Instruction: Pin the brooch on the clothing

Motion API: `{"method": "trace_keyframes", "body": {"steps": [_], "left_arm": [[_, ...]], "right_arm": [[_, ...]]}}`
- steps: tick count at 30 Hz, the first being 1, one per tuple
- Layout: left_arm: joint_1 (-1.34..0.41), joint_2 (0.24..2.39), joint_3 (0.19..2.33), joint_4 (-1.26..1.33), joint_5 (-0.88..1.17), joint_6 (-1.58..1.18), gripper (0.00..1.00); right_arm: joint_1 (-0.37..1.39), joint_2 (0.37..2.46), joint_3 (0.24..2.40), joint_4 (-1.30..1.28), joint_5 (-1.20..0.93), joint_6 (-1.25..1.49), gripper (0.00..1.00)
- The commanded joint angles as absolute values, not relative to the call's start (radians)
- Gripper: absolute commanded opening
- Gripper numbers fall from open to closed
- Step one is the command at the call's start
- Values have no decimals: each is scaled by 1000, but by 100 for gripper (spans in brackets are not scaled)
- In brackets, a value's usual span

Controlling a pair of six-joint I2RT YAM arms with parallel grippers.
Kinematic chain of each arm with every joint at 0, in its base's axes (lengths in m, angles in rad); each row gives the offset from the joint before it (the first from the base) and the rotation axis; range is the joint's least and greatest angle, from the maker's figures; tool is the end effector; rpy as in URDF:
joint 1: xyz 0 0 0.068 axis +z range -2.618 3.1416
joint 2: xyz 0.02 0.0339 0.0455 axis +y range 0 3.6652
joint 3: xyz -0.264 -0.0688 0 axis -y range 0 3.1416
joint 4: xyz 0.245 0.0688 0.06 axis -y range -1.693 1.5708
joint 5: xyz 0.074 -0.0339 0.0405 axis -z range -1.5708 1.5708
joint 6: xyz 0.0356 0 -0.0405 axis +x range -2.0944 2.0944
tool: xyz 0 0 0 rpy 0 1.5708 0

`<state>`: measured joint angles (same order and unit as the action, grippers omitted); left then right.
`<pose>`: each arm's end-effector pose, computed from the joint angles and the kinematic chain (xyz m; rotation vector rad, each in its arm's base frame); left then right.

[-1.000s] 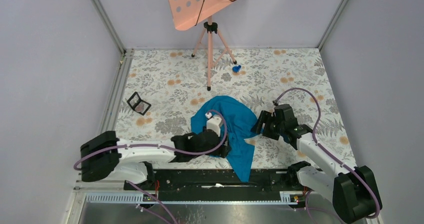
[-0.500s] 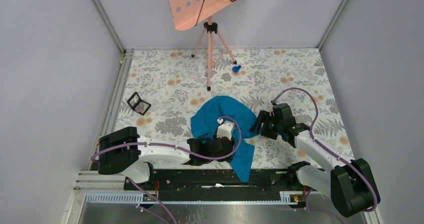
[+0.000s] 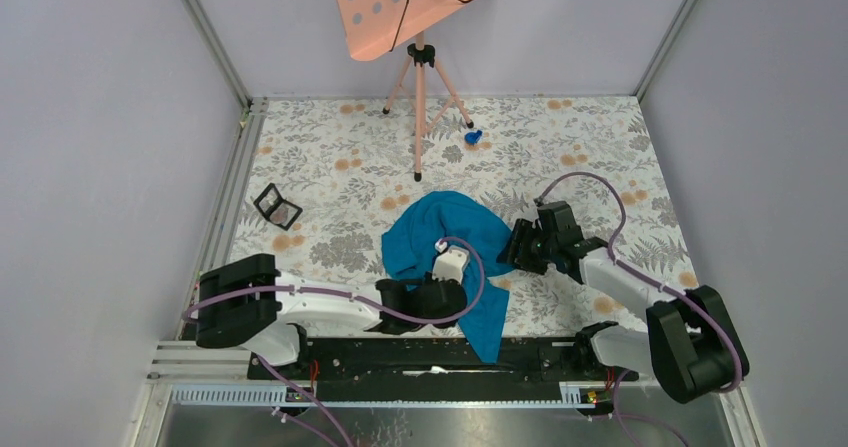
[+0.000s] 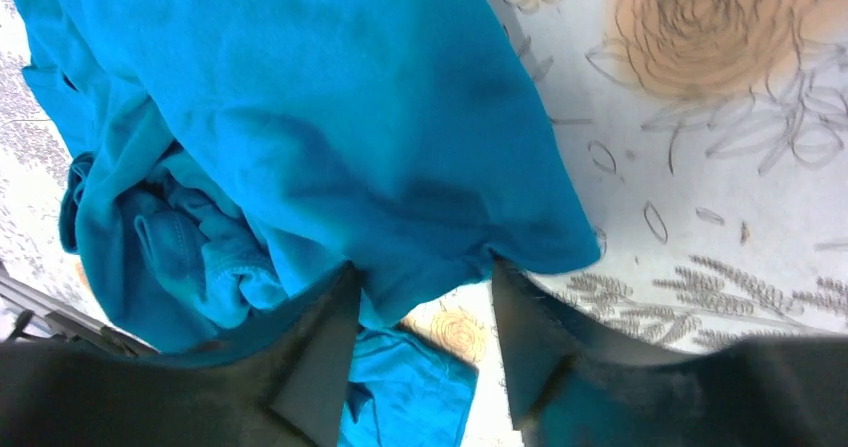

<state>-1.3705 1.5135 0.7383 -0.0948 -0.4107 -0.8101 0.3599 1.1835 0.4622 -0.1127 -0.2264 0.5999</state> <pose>0.0718 -0.2820 0.1670 0.4903 2.3674 -0.5492 0.2002 0.0839 0.1607 0.1903 2.4947 0.6976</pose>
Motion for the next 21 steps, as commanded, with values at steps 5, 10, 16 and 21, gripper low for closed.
{"method": "trace_keyframes", "body": {"steps": [5, 10, 16, 21], "left_arm": [[-1374, 1291, 758, -251, -559, -775, 0], [-1329, 1121, 799, -413, -621, -699, 0], [-1159, 922, 882, -506, -549, -525, 0], [-1090, 826, 1049, -599, -586, -342, 0]], "right_arm": [[368, 1267, 579, -28, -257, 578, 10], [368, 1148, 684, -176, -162, 517, 0], [368, 956, 897, -411, -52, 424, 0], [368, 810, 1086, -558, 22, 370, 0]]}}
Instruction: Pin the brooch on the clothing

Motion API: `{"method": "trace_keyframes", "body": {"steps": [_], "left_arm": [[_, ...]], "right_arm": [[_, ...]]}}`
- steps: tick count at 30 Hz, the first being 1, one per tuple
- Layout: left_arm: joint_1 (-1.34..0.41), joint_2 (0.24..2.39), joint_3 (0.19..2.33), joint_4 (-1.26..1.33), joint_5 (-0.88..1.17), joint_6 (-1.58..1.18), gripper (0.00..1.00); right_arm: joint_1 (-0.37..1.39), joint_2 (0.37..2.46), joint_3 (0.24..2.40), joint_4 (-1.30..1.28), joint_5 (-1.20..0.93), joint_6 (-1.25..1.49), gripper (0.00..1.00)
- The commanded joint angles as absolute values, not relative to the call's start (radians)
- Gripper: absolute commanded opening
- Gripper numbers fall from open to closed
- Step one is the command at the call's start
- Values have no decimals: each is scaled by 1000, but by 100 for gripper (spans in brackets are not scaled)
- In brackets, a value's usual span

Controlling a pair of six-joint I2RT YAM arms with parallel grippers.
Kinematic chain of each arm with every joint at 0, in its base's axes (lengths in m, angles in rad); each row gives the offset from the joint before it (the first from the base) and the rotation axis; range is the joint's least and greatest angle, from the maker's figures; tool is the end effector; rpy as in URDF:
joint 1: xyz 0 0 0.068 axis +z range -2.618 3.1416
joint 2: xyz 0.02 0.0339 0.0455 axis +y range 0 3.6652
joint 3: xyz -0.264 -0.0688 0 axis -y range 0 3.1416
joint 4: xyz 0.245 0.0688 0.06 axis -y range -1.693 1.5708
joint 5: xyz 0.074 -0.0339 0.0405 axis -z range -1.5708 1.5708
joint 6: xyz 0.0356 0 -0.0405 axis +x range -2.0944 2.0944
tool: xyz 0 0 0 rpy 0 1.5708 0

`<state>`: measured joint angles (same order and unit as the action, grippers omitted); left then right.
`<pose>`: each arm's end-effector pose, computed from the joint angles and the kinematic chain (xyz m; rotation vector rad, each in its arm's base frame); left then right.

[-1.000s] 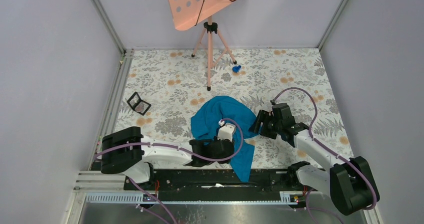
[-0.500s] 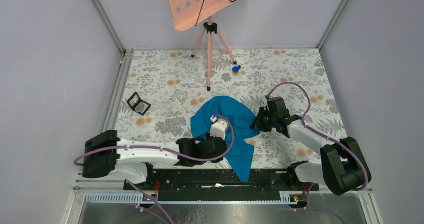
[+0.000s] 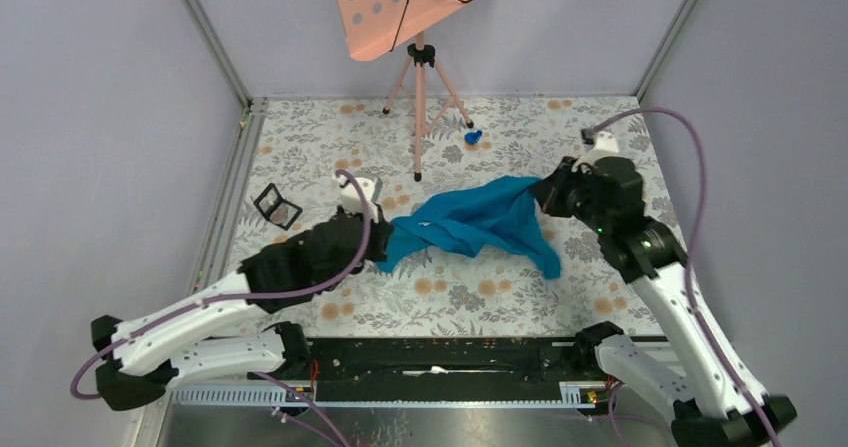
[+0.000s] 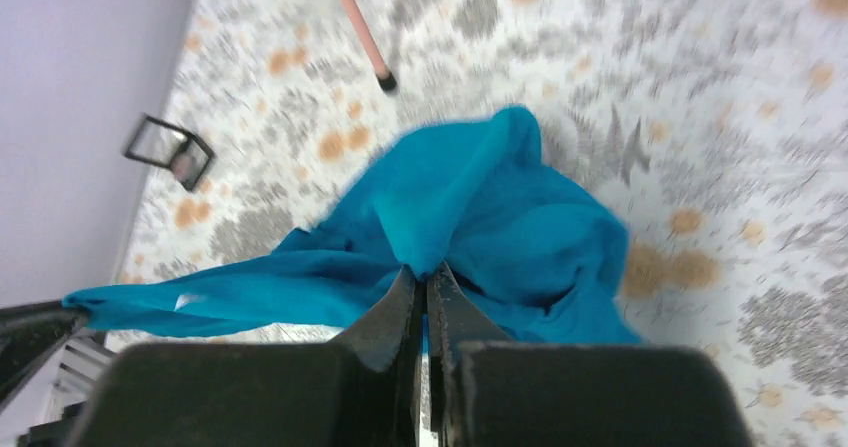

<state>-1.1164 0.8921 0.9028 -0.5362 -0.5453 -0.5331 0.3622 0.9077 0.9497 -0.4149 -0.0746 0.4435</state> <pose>0.0995 -0.1617 0.3292 0.2692 2.0285 -0.4713 0.1877 0.0740 0.3519 0.0302 1.9911 0.6010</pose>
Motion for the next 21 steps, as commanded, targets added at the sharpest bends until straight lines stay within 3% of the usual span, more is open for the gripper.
{"method": "trace_keyframes", "body": {"steps": [1, 10, 21], "left_arm": [[-1088, 811, 1087, -615, -601, -316, 0], [-1085, 748, 1299, -659, -556, -194, 0], [-1011, 803, 1114, -586, -489, -229, 0]], "right_arm": [[368, 783, 1120, -581, 32, 363, 0], [368, 604, 1243, -682, 94, 347, 0], [369, 518, 860, -654, 211, 459, 3]]}}
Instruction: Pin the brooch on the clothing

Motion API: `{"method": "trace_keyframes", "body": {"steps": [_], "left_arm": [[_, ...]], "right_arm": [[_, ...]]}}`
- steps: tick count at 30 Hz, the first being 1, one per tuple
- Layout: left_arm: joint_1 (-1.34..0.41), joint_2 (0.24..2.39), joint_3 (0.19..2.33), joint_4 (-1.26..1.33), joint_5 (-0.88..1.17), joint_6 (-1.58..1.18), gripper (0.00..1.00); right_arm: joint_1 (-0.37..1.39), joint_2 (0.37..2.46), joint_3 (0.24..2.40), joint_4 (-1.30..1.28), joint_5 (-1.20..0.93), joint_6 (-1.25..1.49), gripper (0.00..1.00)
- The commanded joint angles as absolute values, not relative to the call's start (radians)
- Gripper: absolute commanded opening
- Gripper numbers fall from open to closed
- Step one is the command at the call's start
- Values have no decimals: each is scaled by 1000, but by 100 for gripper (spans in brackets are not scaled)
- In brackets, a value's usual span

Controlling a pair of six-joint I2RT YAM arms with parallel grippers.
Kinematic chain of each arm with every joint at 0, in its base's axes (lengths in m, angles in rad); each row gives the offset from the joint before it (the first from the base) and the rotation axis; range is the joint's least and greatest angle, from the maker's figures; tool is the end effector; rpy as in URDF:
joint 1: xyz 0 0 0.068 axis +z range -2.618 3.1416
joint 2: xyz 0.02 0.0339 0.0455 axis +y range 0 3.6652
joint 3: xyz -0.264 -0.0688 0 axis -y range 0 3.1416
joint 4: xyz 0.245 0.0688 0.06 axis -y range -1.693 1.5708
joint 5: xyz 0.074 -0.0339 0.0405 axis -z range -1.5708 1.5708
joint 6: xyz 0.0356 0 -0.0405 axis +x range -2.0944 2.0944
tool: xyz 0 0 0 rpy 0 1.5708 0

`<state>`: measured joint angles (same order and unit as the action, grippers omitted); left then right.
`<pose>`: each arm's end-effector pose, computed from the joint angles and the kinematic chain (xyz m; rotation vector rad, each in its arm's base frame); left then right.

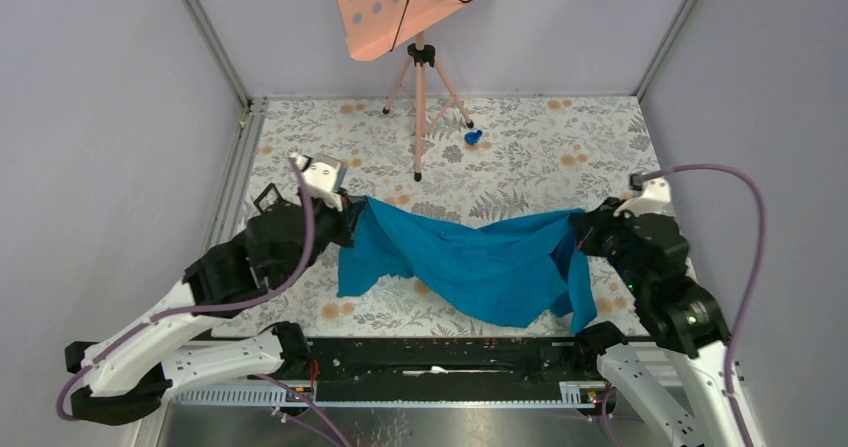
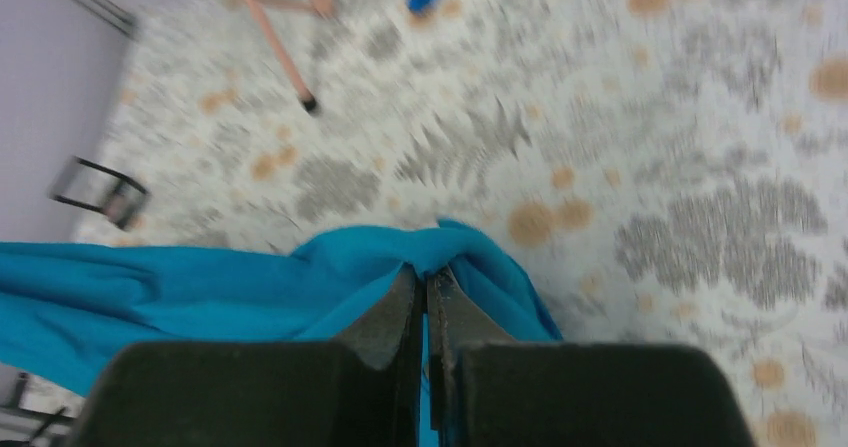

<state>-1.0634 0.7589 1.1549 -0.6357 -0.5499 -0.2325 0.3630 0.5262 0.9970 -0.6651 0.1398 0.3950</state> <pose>0.0807 -0.1069 0.4203 0.3523 1.7606 -0.4363 0.0859 0.0273 0.3896 0.1309 1.7780 0.4258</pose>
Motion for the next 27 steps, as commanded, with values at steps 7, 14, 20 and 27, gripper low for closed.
{"method": "trace_keyframes", "body": {"steps": [7, 14, 20, 27], "left_arm": [[-908, 825, 1038, -575, -352, -242, 0], [-867, 885, 1080, -655, -271, -169, 0], [-856, 869, 1026, -605, -250, -151, 0], [-848, 888, 1045, -647, -204, -145, 0]], "right_arm": [[368, 563, 692, -639, 147, 497, 65], [368, 604, 634, -597, -46, 502, 84], [371, 653, 570, -534, -196, 538, 84], [402, 640, 574, -549, -240, 549, 84]]}}
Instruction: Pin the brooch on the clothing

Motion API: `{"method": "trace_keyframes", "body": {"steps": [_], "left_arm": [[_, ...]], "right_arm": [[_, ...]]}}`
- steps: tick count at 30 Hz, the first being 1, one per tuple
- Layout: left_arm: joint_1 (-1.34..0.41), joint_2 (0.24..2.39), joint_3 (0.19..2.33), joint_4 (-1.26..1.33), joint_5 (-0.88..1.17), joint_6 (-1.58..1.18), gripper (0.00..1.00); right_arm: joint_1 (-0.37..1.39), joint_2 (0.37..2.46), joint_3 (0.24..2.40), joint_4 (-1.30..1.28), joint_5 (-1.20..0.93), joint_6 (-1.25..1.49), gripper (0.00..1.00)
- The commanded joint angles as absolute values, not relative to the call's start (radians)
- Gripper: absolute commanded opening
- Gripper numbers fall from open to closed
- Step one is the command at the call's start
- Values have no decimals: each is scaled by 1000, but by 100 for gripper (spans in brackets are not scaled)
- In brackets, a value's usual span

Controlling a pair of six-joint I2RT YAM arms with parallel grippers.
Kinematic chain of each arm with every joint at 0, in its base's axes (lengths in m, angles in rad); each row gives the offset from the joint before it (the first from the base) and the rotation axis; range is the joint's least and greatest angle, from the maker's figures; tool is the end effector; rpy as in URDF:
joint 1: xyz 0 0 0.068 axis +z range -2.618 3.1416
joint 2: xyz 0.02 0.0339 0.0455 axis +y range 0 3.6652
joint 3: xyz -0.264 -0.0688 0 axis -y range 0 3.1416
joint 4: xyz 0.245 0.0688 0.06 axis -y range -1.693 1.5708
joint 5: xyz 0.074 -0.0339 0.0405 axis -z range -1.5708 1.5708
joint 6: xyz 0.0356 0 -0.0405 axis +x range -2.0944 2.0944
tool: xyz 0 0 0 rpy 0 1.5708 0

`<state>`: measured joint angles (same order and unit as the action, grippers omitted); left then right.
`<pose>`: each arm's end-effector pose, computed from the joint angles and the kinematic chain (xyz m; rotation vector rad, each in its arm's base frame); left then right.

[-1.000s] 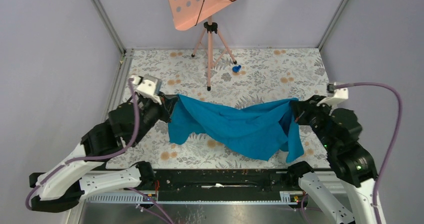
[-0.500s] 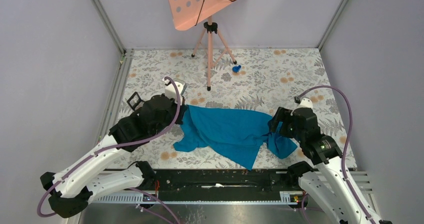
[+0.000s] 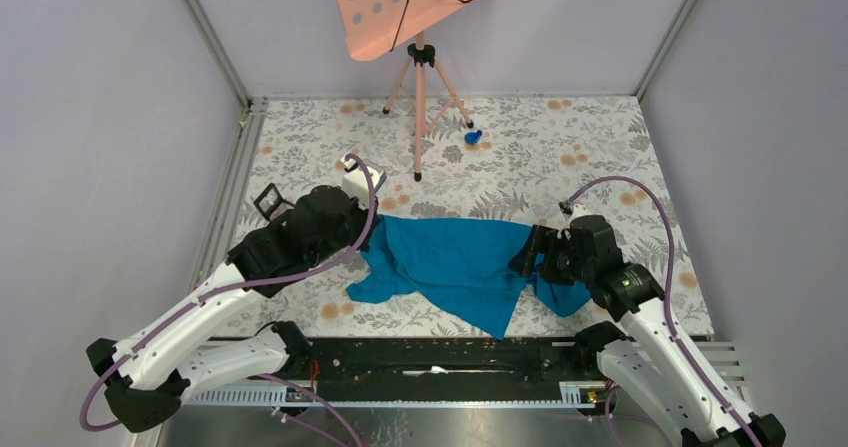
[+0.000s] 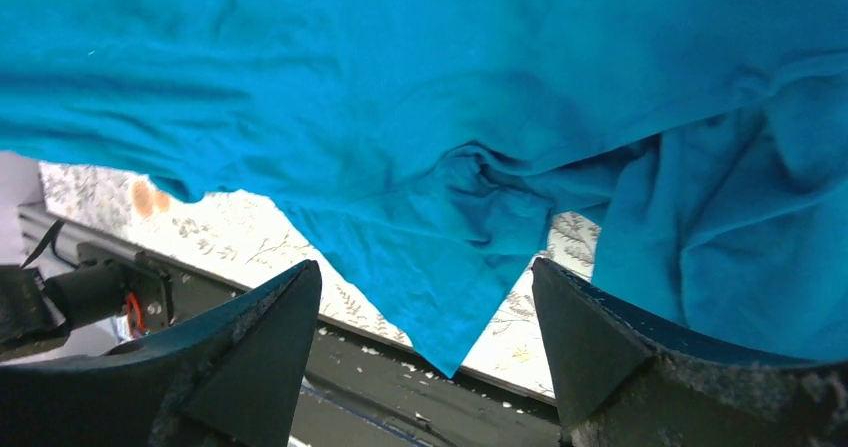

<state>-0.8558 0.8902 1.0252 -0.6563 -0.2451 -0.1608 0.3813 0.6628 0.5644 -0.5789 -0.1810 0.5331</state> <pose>0.1263 -0.1323 0.3571 0.5717 2.0160 -0.3640 0.1336 0.0605 0.2433 0.0756 2.3274 0.6814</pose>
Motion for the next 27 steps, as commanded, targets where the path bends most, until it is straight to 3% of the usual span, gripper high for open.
{"method": "trace_keyframes", "body": {"steps": [1, 14, 23, 27], "left_arm": [[-848, 888, 1045, -652, -202, -153, 0], [-844, 898, 1037, -633, -173, -215, 0], [-842, 849, 989, -577, -195, -283, 0], [-839, 835, 985, -561, -212, -319, 0]], "right_arm": [[404, 635, 575, -550, -245, 551, 84], [475, 674, 575, -462, -267, 579, 84], [628, 941, 681, -343, -88, 543, 78], [782, 1041, 742, -246, -50, 514, 77]]}}
